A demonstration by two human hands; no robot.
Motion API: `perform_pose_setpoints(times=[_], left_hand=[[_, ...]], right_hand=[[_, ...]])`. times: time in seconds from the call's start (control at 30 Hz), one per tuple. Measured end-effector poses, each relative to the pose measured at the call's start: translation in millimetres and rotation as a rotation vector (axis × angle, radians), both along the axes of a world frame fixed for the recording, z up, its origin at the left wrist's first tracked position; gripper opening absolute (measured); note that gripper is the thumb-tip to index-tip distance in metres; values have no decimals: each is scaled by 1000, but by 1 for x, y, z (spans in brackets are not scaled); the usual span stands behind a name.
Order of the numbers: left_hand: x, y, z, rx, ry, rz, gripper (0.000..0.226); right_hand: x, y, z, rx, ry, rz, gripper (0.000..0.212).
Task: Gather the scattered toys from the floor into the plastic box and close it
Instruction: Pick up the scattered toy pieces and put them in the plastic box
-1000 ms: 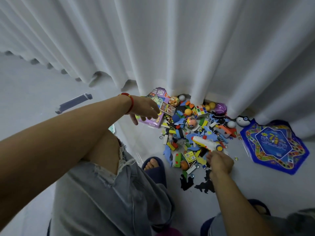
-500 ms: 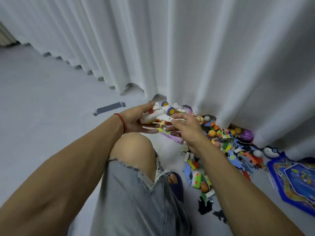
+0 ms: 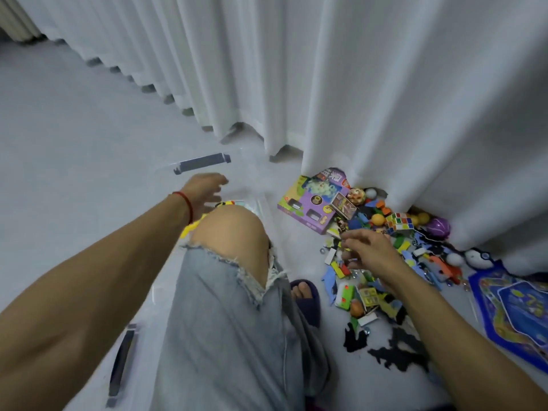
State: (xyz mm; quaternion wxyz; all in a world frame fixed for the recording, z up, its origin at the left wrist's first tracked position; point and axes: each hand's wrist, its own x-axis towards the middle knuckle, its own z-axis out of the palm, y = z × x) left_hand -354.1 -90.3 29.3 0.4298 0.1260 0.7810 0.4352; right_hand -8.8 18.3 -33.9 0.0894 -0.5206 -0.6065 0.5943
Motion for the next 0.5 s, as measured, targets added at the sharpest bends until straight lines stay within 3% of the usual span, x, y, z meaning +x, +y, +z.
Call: perform_pose_setpoints(times=[0.1,0.23,0.3,0.37,0.4,0.5], left_hand=[[22,39,42,-13,9,-361,31],[107,97,59,-72,207,-787,28],[168,112,33,-134,311,-1006,30],[224,116,-10,-241,393,-1211,35],[249,113,-33,-297,423,-1279,36],[299,96,-108,-423,498,-1349,31]], right_hand=[[66,0,-32,-22,-172,-102,15],[143,-16,-70,-40,-408,-226,15],[172,-27,-95,-76,-493,-281,24],[186,-42,-111,-98,-543,-311,7],[189,-51,-116,-93,-557,-305,8],[194,-68,-135,-78,-566,-228,35]])
